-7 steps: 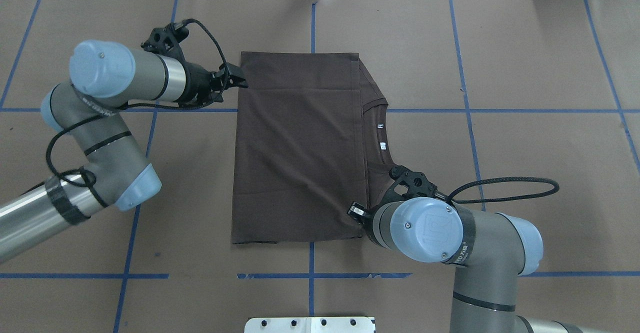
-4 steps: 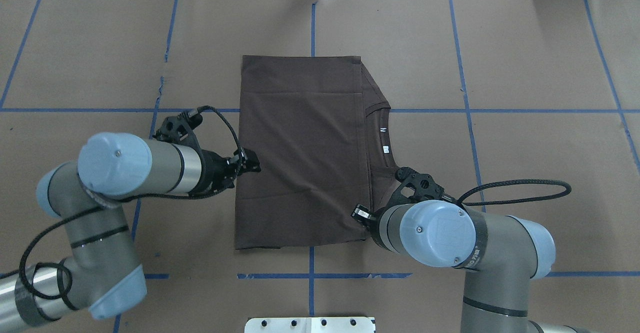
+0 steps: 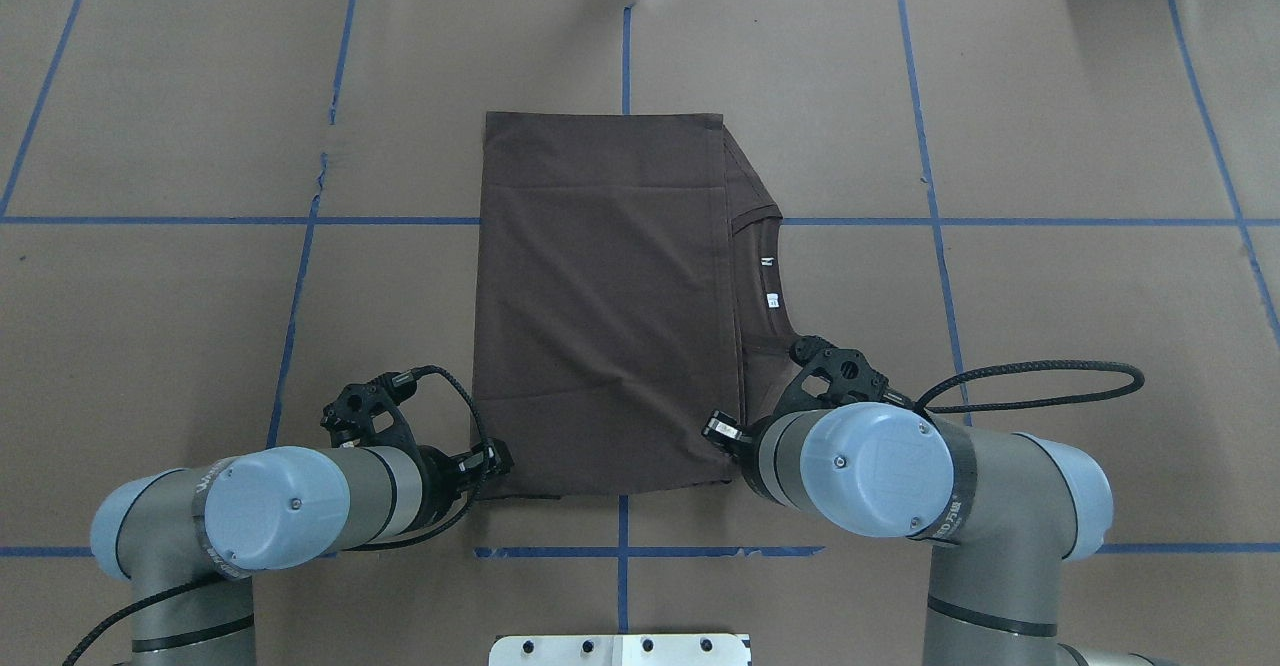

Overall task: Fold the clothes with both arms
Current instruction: 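Move the left gripper to the shirt's near corner while the right gripper holds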

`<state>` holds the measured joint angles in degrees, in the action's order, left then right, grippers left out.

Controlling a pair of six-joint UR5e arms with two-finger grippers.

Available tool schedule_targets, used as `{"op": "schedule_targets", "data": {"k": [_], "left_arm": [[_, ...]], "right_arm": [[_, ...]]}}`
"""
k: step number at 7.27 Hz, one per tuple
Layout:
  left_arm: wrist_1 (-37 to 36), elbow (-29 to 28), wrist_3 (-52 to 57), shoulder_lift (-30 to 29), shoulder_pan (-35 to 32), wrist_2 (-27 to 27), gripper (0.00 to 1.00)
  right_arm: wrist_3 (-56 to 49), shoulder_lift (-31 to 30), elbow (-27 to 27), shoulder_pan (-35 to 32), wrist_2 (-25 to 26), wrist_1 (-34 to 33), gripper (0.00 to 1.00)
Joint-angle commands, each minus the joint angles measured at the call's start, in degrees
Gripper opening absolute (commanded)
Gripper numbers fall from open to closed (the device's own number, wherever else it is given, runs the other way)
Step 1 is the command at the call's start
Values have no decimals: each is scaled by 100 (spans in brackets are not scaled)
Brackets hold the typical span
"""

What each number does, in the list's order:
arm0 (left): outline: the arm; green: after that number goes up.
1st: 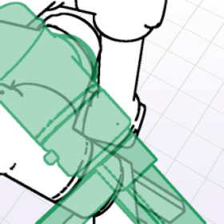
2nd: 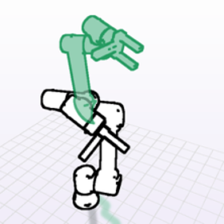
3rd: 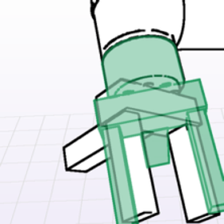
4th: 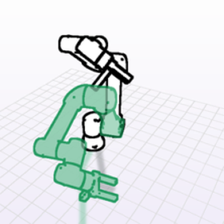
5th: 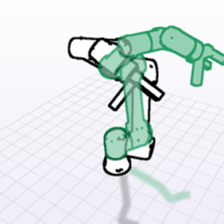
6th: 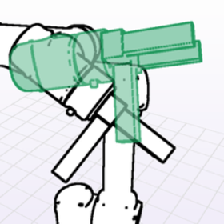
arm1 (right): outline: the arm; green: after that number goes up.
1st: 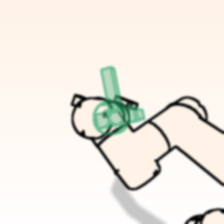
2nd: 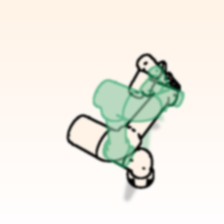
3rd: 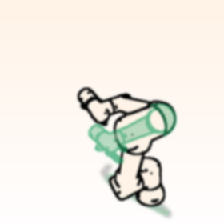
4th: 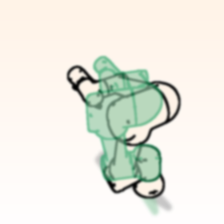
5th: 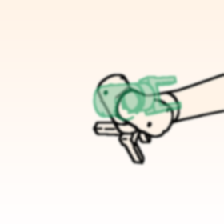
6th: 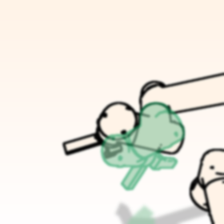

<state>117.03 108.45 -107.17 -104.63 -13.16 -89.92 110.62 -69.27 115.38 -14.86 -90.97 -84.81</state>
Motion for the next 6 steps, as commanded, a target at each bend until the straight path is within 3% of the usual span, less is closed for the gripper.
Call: {"op": "schedule_targets", "data": {"k": [1,2,4,6], "left_arm": [[-4,10,-14,22,41,28,31],[-4,27,-14,13,32,19,0],[-4,45,-14,13,32,10,0],[-370,490,-23,22,32,-16,0]], "right_arm": [[-6,-8,2,-8,0,-9,0],[-6,-8,2,-8,0,0,0],[-6,-8,-6,1,0,0,0],[12,-8,142,44,0,-131,0]]}}
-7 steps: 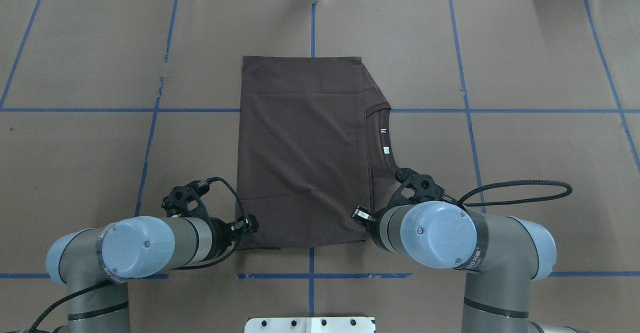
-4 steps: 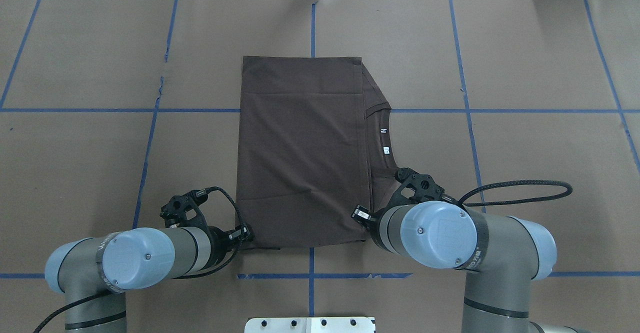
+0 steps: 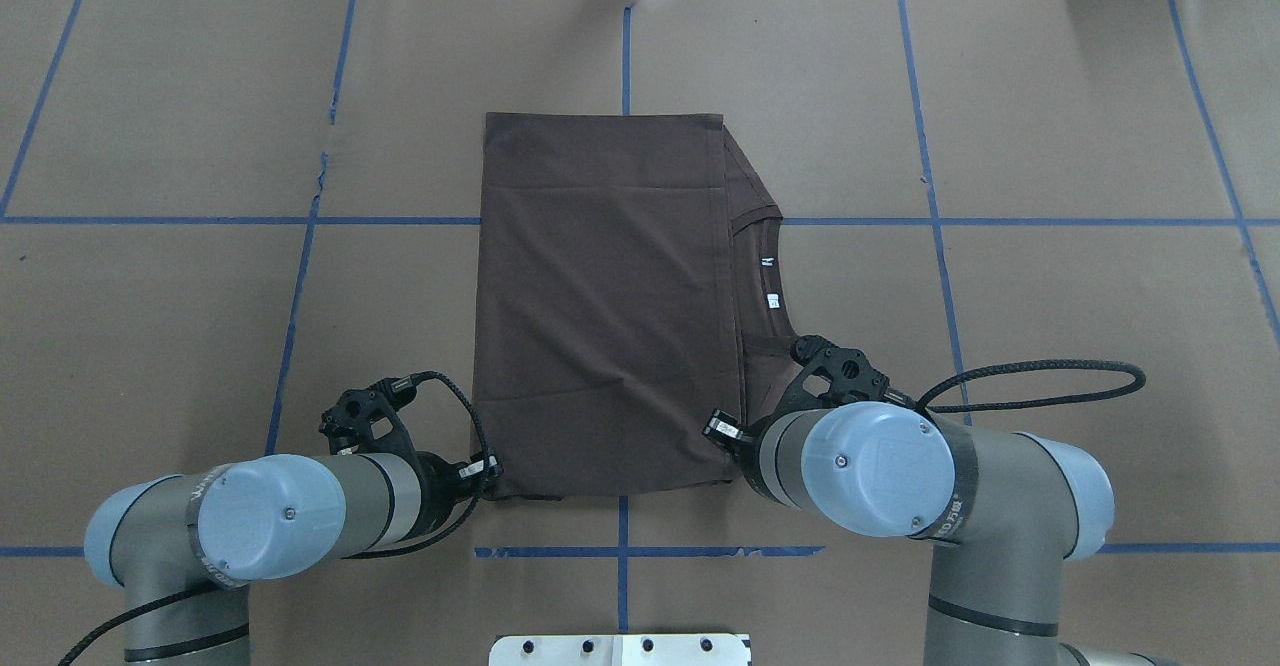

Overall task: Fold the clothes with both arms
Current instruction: 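Move the left gripper to the shirt's near corner while the right gripper holds, then grasp the near edge with both grippers and fold it toward the far edge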

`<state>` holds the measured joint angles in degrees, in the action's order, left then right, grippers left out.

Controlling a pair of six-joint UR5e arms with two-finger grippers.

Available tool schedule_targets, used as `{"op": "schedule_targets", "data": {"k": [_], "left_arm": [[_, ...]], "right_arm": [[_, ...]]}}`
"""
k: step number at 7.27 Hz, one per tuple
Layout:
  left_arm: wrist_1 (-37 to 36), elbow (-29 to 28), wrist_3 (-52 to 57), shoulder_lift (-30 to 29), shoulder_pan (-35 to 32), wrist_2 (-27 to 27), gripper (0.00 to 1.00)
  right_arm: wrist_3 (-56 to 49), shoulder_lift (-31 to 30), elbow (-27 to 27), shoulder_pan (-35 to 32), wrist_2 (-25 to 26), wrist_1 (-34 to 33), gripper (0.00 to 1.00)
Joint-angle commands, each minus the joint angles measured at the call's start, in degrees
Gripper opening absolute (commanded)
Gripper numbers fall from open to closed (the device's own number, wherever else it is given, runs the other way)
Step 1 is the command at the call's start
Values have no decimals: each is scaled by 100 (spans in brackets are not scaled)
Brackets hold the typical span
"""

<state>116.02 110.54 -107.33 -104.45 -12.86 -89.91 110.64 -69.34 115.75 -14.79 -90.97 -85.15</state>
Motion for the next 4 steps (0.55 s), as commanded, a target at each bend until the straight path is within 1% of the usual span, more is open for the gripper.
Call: {"op": "schedule_targets", "data": {"k": [1,2,3,4], "left_arm": [[-586,649,-207,12,12,-27,0],[-920,1192,-313,117,151,-157,0],[-1341,1781,-306,83,161,-185,0],[-1623,2091,-245,-30,83,-542,0]], "right_arm": [[219,0,428,229,-9,-420,0],[325,-44,883,414,-9,-762,0],[378,-61,1192,442,-9,-1010,0],[301,-36,1274,198,-26,-1090,0]]}}
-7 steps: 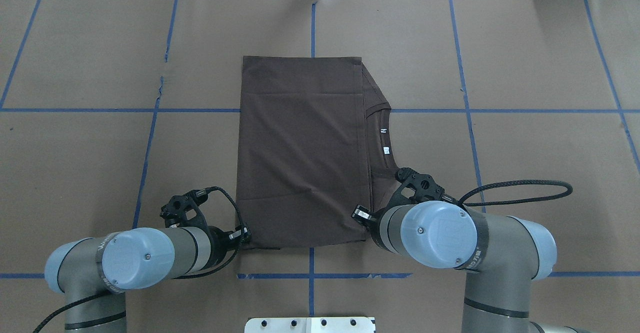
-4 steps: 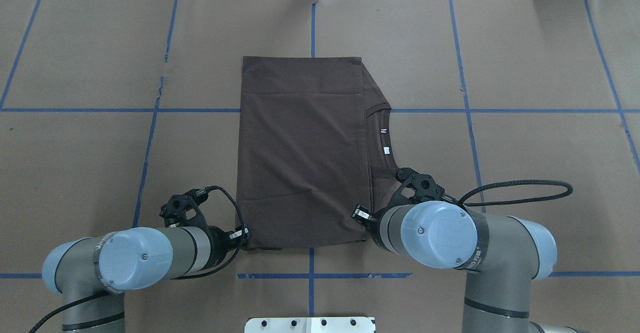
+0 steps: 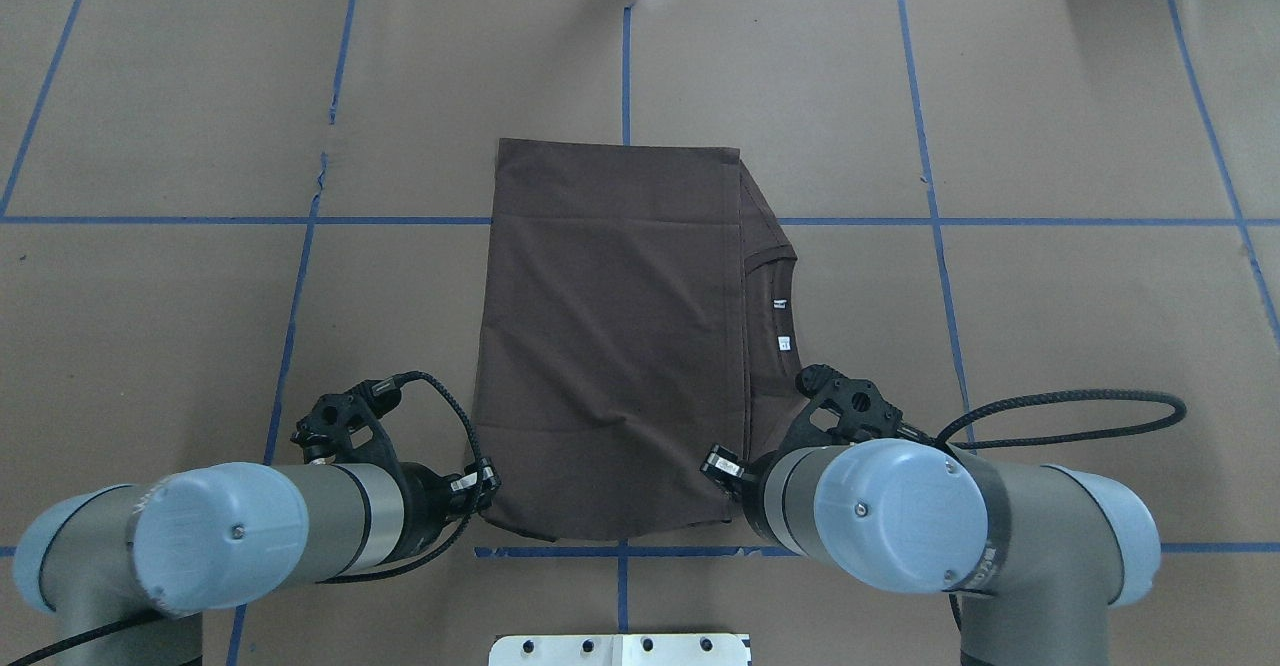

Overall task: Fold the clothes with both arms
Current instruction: 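Grasp the near edge with both grippers and fold it toward the far edge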

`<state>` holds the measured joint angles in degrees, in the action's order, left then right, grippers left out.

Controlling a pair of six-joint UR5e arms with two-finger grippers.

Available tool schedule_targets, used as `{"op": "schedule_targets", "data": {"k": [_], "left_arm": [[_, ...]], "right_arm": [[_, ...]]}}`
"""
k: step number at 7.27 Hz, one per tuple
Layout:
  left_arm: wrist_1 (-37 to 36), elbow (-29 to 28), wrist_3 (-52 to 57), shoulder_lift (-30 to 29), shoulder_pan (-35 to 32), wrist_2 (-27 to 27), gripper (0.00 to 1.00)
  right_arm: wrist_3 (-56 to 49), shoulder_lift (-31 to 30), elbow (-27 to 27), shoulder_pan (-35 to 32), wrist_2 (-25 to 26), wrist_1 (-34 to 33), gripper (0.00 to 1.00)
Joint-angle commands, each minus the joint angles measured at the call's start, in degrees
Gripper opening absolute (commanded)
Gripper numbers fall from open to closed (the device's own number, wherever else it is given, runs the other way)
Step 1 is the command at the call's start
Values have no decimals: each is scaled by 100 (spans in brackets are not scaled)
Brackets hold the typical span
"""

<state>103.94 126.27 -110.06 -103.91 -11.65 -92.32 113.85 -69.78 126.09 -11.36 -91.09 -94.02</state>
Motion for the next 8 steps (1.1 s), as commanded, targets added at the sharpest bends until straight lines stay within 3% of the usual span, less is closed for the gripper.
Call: {"op": "schedule_targets", "data": {"k": [1,3,5,6,8], "left_arm": [[-444,295,124,-355,-509,-426,0],[-384,-468,817,-988,-1300,-462,0],[-218,-821,1335,-1052,-1917,-689,0],[262,-1223,1347,-1052,-2033,-690,0],[1012,-2172,1391,-1305,-2261,-682,0]], "right_arm": [[-299,87,179,-452,-23,-222,0],[-1038,314,-178,-1059,-49,-179,0],[-1336,894,-969,-1551,-303,-170,0],[-1591,931,-1234,-1754,-356,-161,0],[-1726,1194,-2005,-2166,-802,599,0]]}}
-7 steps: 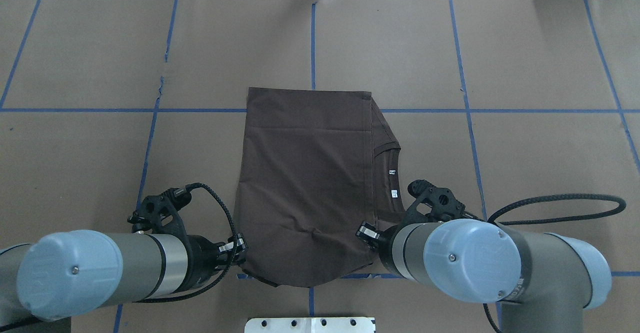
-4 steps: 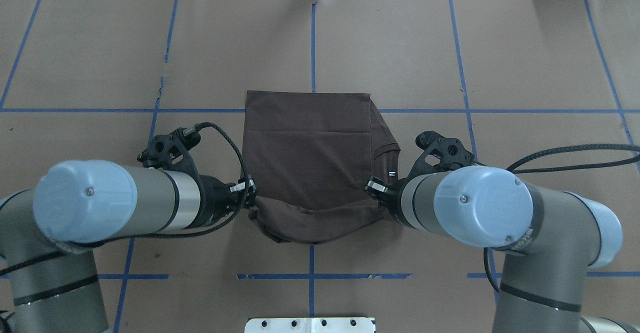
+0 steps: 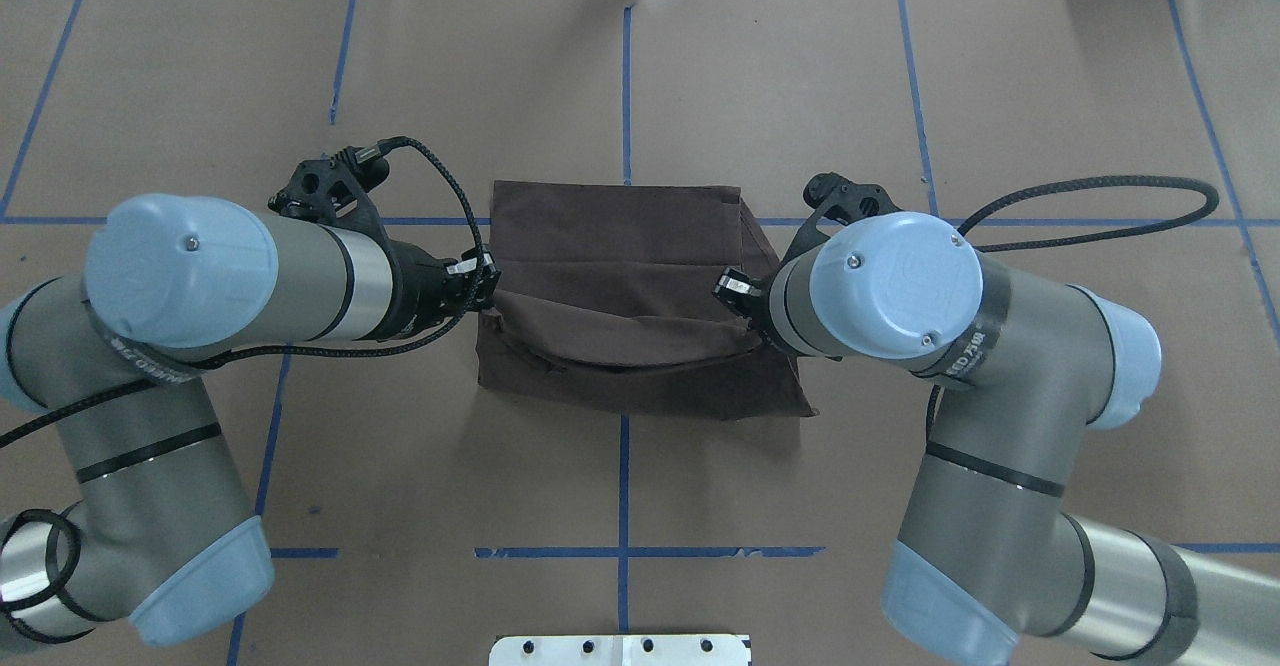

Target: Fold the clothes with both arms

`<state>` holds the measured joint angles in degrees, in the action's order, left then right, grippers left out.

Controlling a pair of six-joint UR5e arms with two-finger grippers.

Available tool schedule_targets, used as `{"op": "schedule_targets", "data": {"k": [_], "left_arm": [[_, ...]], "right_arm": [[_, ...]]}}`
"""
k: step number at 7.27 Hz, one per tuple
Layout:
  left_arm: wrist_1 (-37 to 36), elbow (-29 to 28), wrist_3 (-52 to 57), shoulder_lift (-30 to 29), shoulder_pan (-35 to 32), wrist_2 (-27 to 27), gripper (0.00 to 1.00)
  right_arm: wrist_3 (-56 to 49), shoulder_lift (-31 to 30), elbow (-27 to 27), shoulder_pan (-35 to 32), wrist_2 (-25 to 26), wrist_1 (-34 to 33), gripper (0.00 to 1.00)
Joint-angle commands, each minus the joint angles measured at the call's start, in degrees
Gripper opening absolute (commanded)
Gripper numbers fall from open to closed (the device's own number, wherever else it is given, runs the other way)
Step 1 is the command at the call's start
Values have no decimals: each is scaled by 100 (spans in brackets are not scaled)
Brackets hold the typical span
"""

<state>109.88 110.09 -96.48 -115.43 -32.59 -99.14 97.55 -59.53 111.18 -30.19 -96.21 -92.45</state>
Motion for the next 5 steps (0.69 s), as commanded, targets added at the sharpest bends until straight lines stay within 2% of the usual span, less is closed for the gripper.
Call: {"op": "schedule_targets", "data": {"k": [1,2,3,4,5], "left_arm": [[585,-994,129,-312,-352,9,0],[970,-1703,478,-513,-554,35,0],[1687,-2937,751,-1003,-782,53,41],[2408,-4037,1067,-1477,-967,436,51],[2528,-4100,1357,-1499,-1221,509,53]], "right_arm": [[-278,378,-988,-538,-485,665,0],[-733,720,-1741,-862,-800,737,0],[-885,1289,-3158,-1005,-855,1677,39],[-930,1843,-4625,-1302,-882,2870,76],[-1235,1953,-4805,-1766,-1396,2977,99]]}}
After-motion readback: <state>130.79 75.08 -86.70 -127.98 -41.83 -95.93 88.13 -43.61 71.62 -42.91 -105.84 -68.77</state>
